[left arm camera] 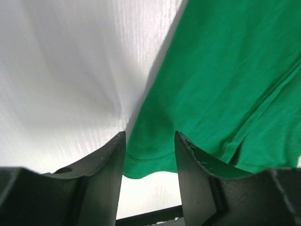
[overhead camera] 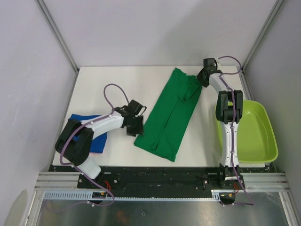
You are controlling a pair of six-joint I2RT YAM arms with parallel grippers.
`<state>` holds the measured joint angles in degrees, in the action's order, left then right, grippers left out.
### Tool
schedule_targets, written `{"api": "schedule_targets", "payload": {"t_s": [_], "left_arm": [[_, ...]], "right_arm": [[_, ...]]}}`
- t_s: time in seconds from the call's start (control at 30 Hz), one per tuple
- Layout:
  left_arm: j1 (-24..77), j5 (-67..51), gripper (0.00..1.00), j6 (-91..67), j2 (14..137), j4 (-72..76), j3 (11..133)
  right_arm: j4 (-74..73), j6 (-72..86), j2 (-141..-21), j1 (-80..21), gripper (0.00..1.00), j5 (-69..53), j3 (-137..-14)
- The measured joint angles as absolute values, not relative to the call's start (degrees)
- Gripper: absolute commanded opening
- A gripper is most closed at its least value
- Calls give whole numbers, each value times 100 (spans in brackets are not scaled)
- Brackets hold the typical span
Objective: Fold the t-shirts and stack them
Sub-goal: Rotate the tshirt 90 degrees
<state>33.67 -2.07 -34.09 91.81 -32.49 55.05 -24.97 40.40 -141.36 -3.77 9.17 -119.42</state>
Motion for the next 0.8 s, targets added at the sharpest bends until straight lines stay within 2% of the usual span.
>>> {"api": "schedule_targets", "payload": {"t_s": [0.4,0.57,0.8], "left_arm": [[3367,-158,48,-3778,8630,-3183,4764],[3367,-193,48,-3948,8495,-3094,4582],[3367,-425,49,-3944,8436,-2965,4466]], "right_arm": [[-2644,3721,-15139,-607,54,425,-13574],[-2545,3437,-15450,-777,61,167,-14073],[-2689,3223,-15332,-816,70,222,-13990]]}}
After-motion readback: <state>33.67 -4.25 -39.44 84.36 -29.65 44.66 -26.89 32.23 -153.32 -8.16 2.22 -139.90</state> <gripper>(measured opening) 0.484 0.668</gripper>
